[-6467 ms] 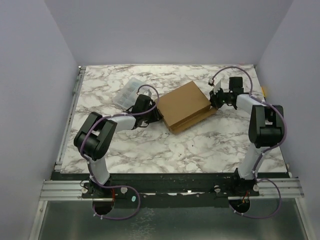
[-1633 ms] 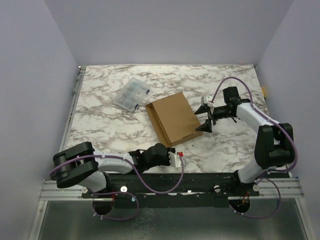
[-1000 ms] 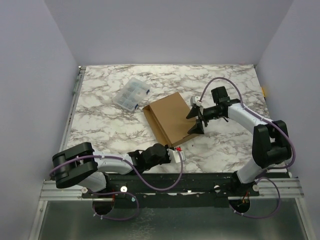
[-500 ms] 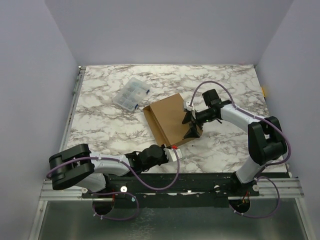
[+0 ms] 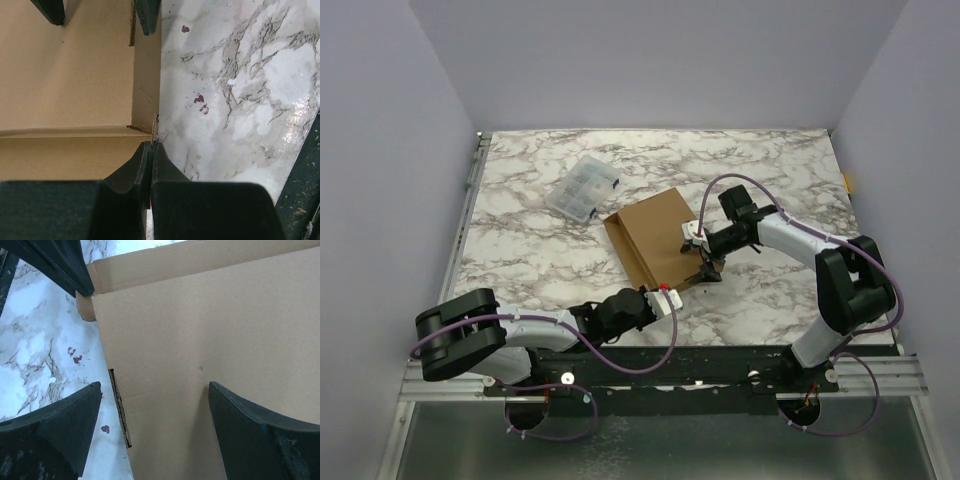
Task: Fold the paper box
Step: Close the paper box at the center of the board.
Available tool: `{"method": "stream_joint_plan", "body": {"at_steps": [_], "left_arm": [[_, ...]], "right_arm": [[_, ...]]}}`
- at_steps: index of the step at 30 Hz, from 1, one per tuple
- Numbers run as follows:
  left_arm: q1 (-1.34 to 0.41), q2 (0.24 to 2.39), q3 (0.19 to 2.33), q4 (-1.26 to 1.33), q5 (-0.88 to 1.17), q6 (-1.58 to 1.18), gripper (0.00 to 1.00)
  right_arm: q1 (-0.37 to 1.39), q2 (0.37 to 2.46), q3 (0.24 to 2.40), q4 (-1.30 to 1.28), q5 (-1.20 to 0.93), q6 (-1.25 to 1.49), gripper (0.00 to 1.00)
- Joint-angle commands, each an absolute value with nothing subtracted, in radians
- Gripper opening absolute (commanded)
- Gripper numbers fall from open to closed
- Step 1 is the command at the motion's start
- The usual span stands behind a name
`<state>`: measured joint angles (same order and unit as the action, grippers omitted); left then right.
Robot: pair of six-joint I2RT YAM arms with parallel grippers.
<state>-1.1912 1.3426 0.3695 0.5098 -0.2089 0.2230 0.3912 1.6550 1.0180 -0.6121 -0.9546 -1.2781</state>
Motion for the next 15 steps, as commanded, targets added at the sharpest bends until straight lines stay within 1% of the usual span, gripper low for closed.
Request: {"method": "stream_joint_plan", "body": {"at_steps": [1,15], "left_arm": [[-1.183,1.346,0.395,0.471,-0.224,0.122,0.0],[-1.178,1.295,0.347,0.502,-0.273,0.004,0.0]], "right_arm": [[0.406,1.664,0.981,-0.558,-0.876,-1.285,0.9],[0.406,1.673,0.964,-0.512,-0.817,-1.231,0.83]]}}
